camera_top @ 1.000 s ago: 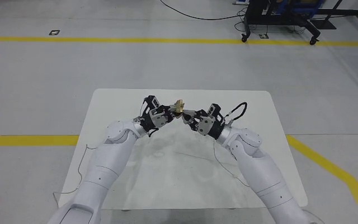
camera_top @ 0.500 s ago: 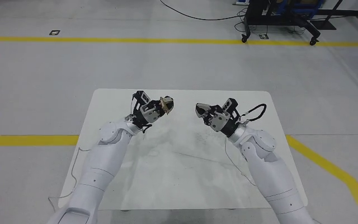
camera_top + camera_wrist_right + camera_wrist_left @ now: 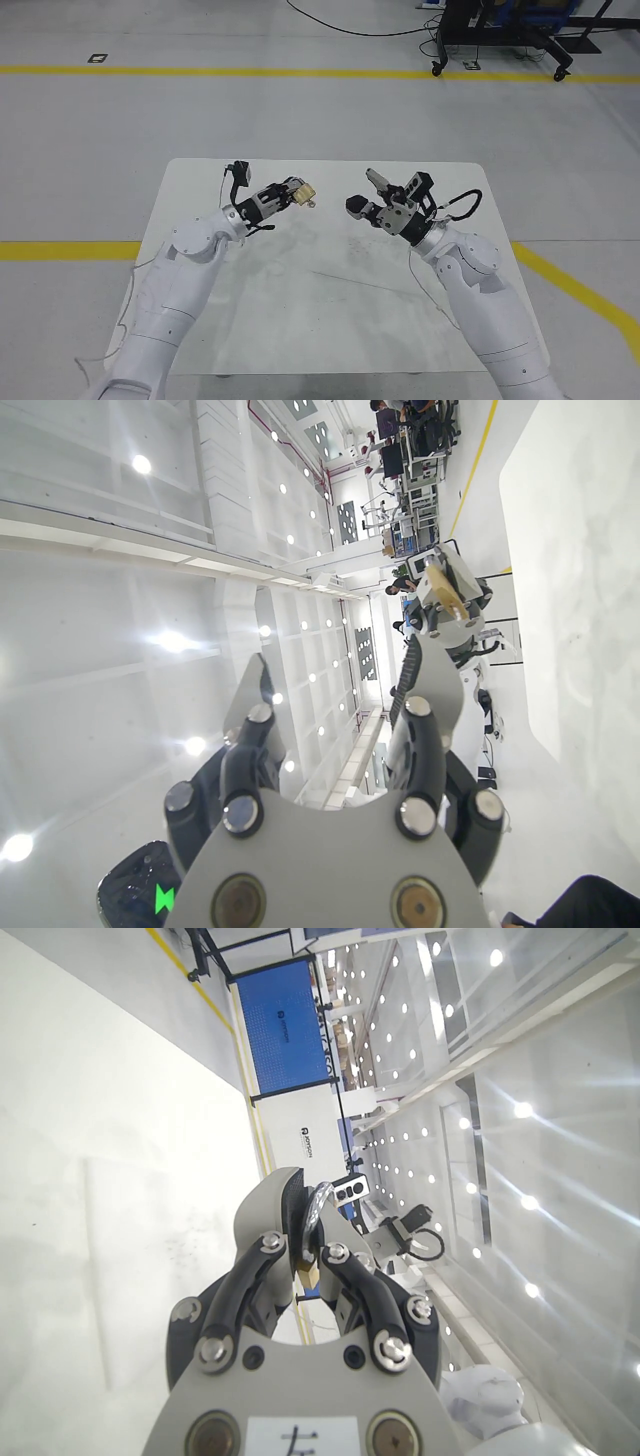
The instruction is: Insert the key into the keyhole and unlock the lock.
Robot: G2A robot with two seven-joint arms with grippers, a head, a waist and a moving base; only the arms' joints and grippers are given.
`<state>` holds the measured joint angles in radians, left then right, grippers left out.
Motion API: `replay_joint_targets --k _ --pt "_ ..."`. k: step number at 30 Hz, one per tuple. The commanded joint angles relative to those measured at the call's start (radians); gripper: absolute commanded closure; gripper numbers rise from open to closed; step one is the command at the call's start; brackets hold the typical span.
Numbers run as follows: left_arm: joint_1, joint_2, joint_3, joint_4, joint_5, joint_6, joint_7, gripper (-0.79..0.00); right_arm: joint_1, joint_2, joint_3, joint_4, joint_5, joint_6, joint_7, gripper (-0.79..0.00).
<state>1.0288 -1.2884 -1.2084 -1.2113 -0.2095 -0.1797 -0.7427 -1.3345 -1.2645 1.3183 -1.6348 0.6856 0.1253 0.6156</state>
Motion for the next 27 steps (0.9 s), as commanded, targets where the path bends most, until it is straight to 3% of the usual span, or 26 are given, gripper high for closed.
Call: replay_joint_targets --k 1,2,4,5,6,17,19,27 --pt "0.017 0.001 0.003 -0.045 0.087 0.024 0.023 0.0 -0.01 0.001 -0.011 -0.008 -0.128 -0.063 -0.026 -0.785" --pt "0.025 0.001 0.005 -0.064 0.085 0.034 0.029 0.0 -0.014 0.001 -0.016 -0.009 -0.136 -0.073 -0.03 -0.773" --pt "0.034 0.001 0.007 -0.097 0.099 0.045 0.053 0.0 -0.018 0.001 -0.016 -0.011 -0.14 -0.088 -0.041 -0.471" --pt "0.04 0.0 0.009 -0.111 0.096 0.045 0.065 0.0 -0.022 0.001 -0.017 -0.014 -0.148 -0.093 -0.049 -0.363" --pt "0.045 -0.001 0.012 -0.121 0.083 0.034 0.075 0.0 -0.026 0.001 -0.019 -0.019 -0.161 -0.098 -0.063 -0.336" --pt "0.027 -0.029 0.057 -0.031 -0.112 -0.156 0.109 0.0 -0.051 -0.012 -0.102 -0.021 -0.176 -0.113 -0.138 -0.259" --pt "0.018 -0.033 0.065 -0.014 -0.144 -0.166 0.098 0.0 -0.051 -0.014 -0.113 -0.025 -0.173 -0.123 -0.144 -0.219" --pt "-0.009 -0.042 0.08 0.033 -0.198 -0.187 0.066 0.0 -0.035 -0.023 -0.153 -0.018 -0.188 -0.138 -0.184 -0.225"
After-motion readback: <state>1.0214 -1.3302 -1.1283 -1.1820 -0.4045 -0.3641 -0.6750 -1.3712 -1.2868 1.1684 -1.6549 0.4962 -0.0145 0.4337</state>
